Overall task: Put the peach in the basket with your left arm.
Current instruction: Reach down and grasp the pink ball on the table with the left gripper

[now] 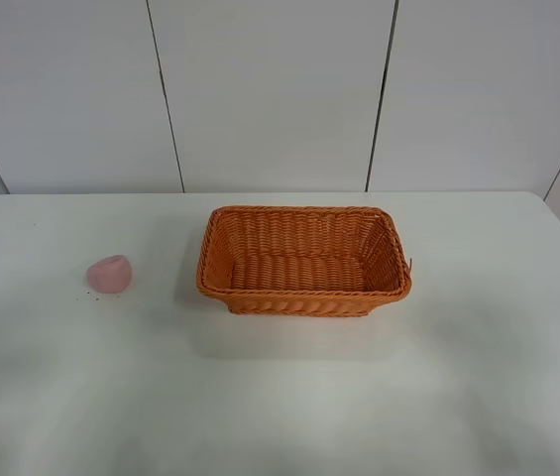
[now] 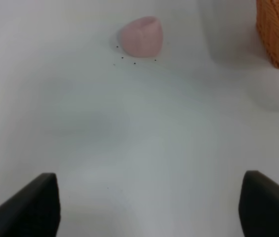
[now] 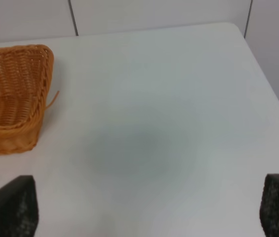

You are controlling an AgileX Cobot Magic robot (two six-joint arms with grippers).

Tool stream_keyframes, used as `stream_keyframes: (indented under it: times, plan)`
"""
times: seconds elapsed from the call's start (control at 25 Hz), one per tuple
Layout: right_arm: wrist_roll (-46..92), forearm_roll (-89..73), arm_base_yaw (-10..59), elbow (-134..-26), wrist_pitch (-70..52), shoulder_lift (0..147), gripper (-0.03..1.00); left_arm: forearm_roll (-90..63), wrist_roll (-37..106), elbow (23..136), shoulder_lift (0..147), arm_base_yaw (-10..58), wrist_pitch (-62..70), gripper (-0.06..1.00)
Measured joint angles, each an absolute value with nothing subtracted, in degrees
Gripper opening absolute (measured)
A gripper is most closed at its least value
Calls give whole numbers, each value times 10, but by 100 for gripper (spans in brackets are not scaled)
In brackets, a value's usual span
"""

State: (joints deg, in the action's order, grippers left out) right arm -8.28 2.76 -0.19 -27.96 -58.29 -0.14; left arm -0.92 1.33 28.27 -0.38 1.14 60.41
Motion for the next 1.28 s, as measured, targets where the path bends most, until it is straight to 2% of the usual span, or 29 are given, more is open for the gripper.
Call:
stream_keyframes:
  times: [0.52,0.72,1.0,1.28]
  plan:
    - [-83,28,-2,-280,-583,-1,69,-7,13,303,29,11,603,84]
    - [-83,28,-2,-280,-583,-1,69,-7,13,352,193,11,579,84]
    - [-83,28,-2,-280,-583,-1,69,-10,28,445,500,11,454,84]
    - [-83,28,-2,-280,-583,-1,69,-10,58,601,806,11,389,84]
